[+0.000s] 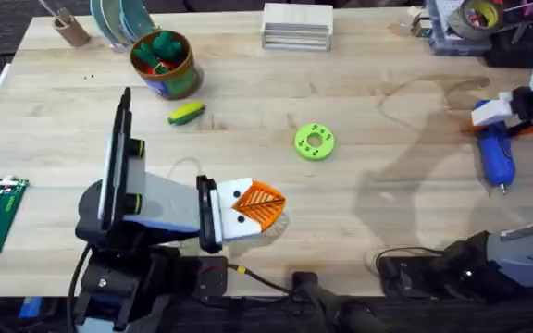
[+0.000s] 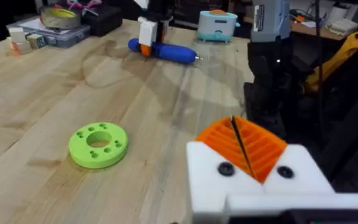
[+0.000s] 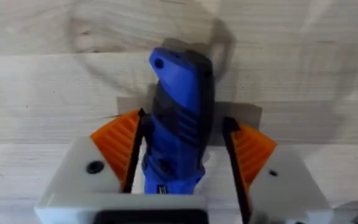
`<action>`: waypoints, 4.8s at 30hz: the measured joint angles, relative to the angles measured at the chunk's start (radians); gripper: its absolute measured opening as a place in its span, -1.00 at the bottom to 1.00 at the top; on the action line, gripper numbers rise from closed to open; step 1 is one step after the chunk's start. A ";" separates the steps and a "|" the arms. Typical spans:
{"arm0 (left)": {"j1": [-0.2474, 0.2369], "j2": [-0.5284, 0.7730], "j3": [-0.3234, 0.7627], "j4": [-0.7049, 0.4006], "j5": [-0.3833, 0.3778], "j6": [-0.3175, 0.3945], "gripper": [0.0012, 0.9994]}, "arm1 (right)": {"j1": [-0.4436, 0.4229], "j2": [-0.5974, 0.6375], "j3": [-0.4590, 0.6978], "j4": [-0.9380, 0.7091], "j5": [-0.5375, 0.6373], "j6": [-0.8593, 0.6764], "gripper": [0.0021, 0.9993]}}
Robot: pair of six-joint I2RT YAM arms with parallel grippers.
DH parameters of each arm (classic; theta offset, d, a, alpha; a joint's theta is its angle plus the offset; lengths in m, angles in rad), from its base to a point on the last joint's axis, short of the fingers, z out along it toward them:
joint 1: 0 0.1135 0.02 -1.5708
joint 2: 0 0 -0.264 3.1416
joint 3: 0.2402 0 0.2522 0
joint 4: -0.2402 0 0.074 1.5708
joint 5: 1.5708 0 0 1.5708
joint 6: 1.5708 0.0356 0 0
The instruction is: Pick up the gripper from the table and insert it into the empty holder that is missing its gripper. Then pick up a screw, insert it into the mounting hole, and use the screwdriver to tighten it. Finally, clean up the table by picking up the vegetable and placing it into the bucket.
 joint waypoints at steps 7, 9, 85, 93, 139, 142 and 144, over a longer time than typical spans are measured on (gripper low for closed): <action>0.000 0.000 0.000 0.000 0.000 0.000 -1.00 | 0.004 0.003 0.000 -0.001 0.004 0.000 0.40; 0.000 0.000 0.000 0.000 0.000 0.000 -1.00 | 0.003 0.003 0.000 0.000 0.005 -0.002 0.31; 0.000 0.000 0.000 0.000 0.000 0.000 -1.00 | 0.229 -0.759 -0.012 0.100 -0.259 0.218 -0.95; 0.000 0.000 0.000 0.000 0.000 0.000 -1.00 | 0.280 -1.008 -0.238 0.201 -0.319 0.264 -0.95; 0.000 0.000 0.000 0.008 -0.033 -0.019 -1.00 | 1.394 -0.907 -0.627 1.496 -0.595 0.649 -0.95; 0.000 0.000 0.000 0.010 -0.043 -0.019 -1.00 | 1.400 -0.892 -0.627 1.498 -0.595 0.652 -0.95; 0.000 0.000 0.000 0.012 -0.053 -0.019 -1.00 | 1.400 -0.884 -0.626 1.500 -0.595 0.652 -0.95</action>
